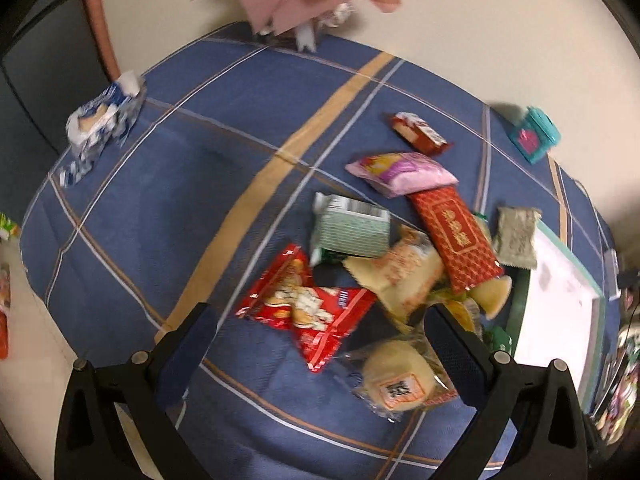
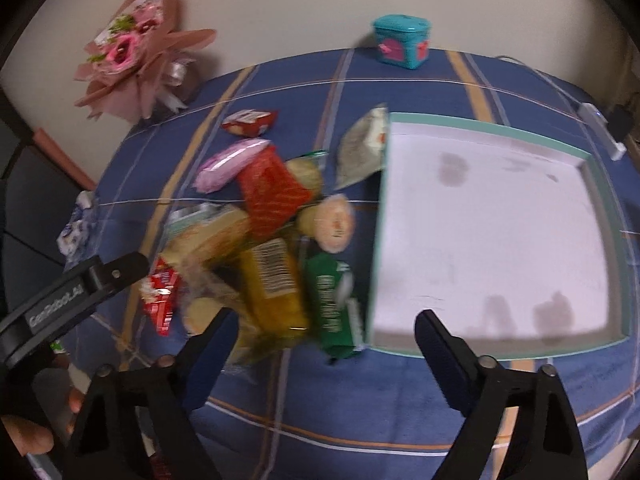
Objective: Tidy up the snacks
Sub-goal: 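Grasp the red GOOD LUCK chip bag with the left tool while the right tool grasps the clear-wrapped bun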
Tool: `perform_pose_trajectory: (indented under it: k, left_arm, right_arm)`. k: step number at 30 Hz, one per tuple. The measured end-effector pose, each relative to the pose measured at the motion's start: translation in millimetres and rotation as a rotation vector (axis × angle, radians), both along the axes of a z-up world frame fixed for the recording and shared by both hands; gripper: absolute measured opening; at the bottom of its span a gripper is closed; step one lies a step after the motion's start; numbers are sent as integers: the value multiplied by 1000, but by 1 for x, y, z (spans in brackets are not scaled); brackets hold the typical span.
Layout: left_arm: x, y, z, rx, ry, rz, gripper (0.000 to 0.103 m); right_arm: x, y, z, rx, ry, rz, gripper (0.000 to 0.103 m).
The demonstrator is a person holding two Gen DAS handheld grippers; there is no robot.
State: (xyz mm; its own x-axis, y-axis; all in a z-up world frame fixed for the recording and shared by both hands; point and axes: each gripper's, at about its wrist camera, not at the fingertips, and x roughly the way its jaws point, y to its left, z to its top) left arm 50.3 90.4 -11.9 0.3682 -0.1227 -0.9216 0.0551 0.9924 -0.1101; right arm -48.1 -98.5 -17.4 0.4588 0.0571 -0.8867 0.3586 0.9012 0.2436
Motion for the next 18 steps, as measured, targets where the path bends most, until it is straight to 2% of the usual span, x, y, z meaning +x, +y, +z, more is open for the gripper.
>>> perform_pose_trajectory:
  k: [6, 11, 14, 18]
  left_arm:
    - [11, 23, -5, -20, 25, 31, 103]
    - [19, 33, -13, -30, 65, 24, 103]
    - [24, 33, -20, -29, 91, 0, 103]
    - [32, 32, -38, -34, 155, -25, 103]
  right_arm:
    - [18, 37, 7, 21, -48, 118, 87]
    - [31, 66, -8, 7, -4, 191, 83]
    - [33, 74, -14, -30, 19, 199, 82]
    - [34, 77, -20, -20, 43, 217, 82]
